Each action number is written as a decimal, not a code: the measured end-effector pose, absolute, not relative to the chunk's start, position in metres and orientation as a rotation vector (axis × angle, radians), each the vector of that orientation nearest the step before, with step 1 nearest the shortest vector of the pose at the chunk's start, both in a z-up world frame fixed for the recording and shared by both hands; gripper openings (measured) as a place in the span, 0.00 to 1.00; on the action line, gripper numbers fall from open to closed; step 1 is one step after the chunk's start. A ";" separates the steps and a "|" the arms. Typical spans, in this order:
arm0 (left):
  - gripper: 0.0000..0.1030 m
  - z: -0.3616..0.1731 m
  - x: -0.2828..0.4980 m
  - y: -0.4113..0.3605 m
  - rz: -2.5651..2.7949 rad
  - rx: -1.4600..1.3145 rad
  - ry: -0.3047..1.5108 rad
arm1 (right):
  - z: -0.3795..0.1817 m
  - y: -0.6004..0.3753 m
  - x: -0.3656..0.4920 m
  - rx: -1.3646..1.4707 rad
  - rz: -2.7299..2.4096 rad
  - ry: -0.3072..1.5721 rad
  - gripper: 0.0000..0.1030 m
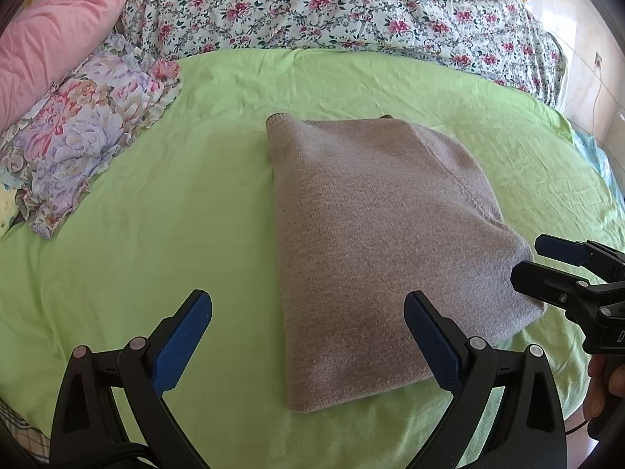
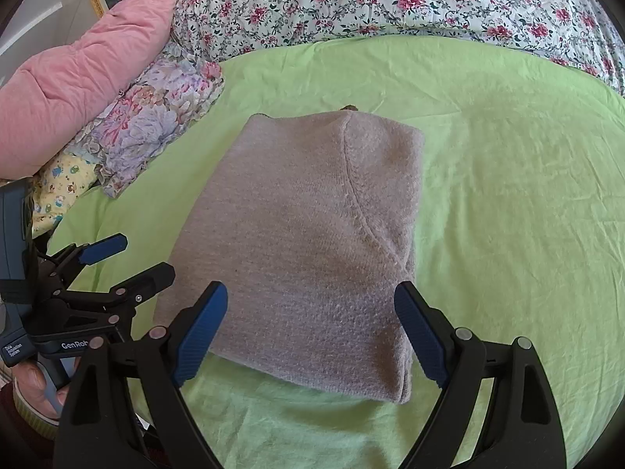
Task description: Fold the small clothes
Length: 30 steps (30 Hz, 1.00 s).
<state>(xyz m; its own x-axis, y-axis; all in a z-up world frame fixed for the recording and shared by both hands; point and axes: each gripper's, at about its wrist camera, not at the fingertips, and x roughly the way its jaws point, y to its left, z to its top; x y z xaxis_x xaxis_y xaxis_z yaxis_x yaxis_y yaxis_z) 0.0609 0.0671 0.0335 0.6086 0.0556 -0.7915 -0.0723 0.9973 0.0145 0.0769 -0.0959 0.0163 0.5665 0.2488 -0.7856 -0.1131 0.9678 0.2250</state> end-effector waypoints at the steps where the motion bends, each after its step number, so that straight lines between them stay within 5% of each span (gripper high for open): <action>1: 0.96 0.034 0.061 0.067 0.074 -0.019 0.913 | 0.016 -0.096 0.076 0.155 0.215 0.945 0.85; 30: 0.96 0.037 0.060 0.068 0.072 -0.022 0.904 | 0.019 -0.092 0.074 0.155 0.215 0.942 0.85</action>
